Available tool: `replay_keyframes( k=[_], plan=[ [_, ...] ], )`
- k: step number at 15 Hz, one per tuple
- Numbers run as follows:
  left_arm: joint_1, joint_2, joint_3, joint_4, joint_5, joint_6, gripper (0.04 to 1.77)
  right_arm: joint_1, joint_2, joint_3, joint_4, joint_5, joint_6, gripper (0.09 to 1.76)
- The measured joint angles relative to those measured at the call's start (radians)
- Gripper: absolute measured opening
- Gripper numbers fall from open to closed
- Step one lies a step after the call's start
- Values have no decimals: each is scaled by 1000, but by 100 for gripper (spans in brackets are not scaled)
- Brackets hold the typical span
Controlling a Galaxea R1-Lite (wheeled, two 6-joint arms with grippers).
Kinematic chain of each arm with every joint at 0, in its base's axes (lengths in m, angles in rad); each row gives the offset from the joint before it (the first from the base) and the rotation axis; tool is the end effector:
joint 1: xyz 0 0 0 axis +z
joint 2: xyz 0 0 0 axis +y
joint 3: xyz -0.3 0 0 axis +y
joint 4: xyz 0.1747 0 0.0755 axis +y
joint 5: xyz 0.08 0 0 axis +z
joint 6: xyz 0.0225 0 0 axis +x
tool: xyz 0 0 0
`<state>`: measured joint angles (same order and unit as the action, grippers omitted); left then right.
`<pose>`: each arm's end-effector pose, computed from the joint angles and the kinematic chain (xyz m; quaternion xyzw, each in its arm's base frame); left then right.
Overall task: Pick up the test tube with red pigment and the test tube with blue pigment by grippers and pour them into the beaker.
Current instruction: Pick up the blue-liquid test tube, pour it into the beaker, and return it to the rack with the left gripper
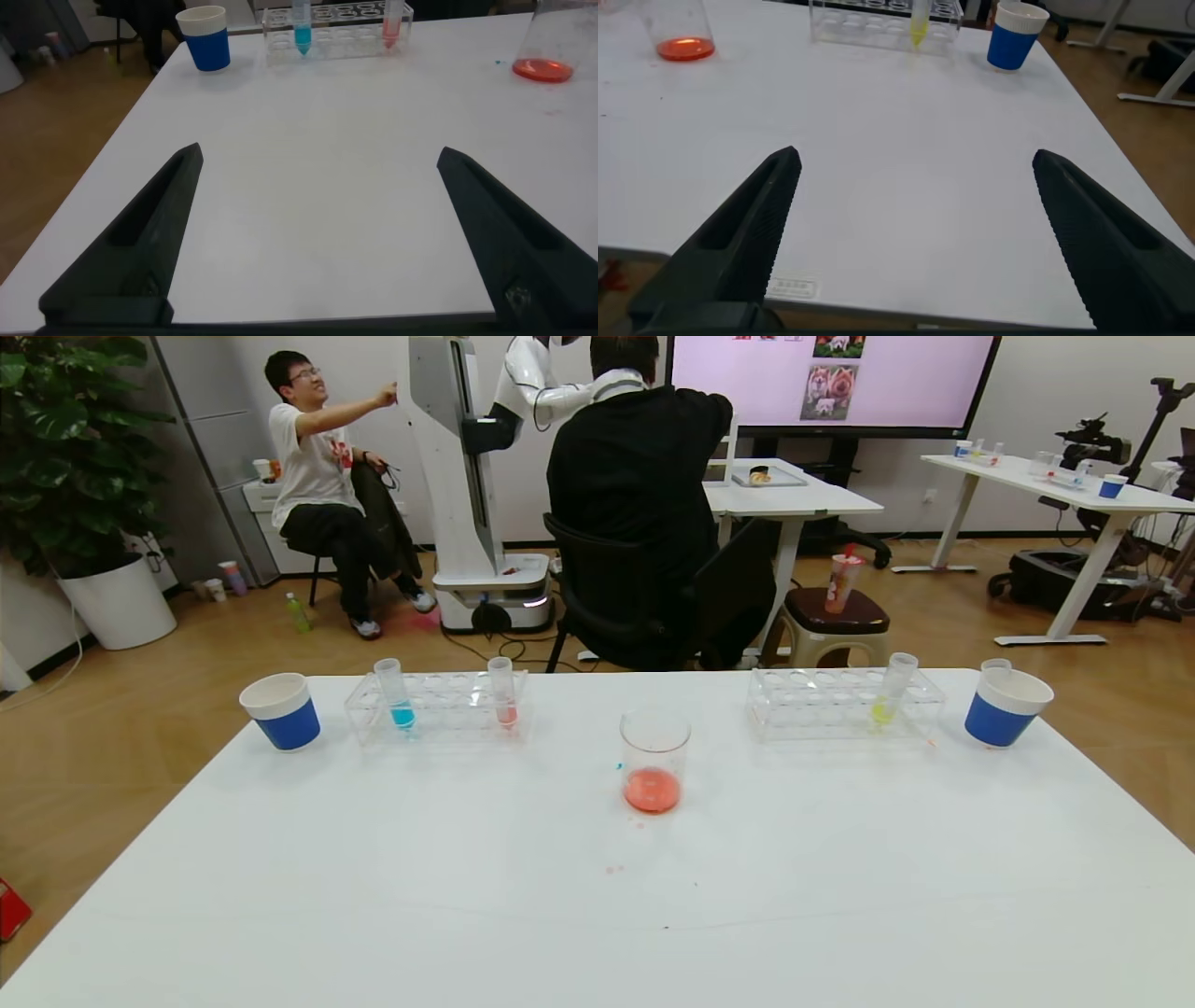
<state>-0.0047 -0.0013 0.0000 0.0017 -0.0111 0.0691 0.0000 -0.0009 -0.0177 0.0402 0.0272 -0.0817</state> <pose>-0.0229 -0.0001 0.0753 0.0345 -0.0001 -0.0079 0.9994 -0.0243 0.0006 0.0763 -0.0407 0.0102 0.0140 0.9990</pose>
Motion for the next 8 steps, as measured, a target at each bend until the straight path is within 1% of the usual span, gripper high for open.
replay_keyframes(
  k=[2,8],
  plan=[
    [0,0,0,0,1,0,175,0,0,9,-39,0,3,173],
    [0,0,0,0,0,0,175,0,0,17,-43,0,3,173]
  ],
)
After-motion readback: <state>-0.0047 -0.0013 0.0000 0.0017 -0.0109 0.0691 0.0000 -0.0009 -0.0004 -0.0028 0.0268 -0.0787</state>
